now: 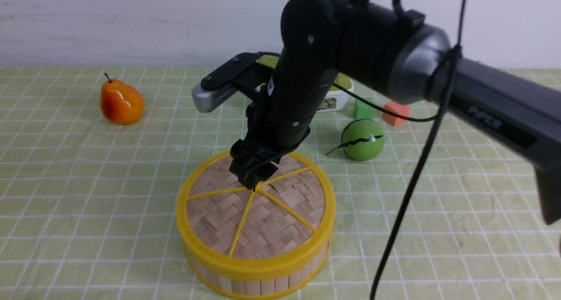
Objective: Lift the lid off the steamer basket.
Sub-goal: Use the right arm to lift the lid of the steamer, then use the right arm to place the steamer lid on the table
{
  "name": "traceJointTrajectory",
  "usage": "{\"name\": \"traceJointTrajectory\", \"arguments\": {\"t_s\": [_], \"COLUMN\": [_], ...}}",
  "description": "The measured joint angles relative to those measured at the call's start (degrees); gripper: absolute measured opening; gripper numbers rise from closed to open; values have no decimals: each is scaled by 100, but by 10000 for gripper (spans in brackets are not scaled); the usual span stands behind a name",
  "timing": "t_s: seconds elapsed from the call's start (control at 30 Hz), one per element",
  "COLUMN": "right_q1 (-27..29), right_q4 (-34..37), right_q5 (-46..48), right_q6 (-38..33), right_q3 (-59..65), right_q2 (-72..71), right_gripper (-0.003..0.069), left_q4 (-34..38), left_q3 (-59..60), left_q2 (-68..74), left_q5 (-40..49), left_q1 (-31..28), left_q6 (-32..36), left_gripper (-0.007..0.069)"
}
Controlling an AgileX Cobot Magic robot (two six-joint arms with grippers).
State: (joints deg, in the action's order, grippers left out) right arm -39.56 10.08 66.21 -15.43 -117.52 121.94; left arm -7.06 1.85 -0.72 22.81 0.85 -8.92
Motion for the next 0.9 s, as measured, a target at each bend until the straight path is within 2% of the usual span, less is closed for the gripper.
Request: {"name": "traceJointTrajectory", "arguments": {"t_s": [0.13,0.27,0.3,0.33,0.37,0.47,0.7,0.83,0.9], "right_q1": [0,0,0,0,0,-14,-6,165,549], "right_q4": [-17,-20,-20,-20,-7,24,-31,-140,-174], "right_q5": [-87,-81,-81,-76,-58,-34,115,264,399], "right_q6": [0,0,0,0,0,0,0,0,0], "right_q3": [-30,-36,-36,-40,-40,-42,-36,-36,219], "right_q2": [228,274,274,274,274,274,-122,-1127,-2012], "right_gripper": [453,347,298,279,212,69,76,76,76], "left_q4": [0,0,0,0,0,0,0,0,0], "left_q3": [0,0,0,0,0,0,0,0,0], "left_q2": [0,0,0,0,0,0,0,0,0], "left_q5": [0,0,0,0,0,0,0,0,0], "left_q1": [0,0,0,0,0,0,0,0,0], "left_q6": [0,0,0,0,0,0,0,0,0], "left_gripper": [239,239,239,239,239,239,239,239,239]}}
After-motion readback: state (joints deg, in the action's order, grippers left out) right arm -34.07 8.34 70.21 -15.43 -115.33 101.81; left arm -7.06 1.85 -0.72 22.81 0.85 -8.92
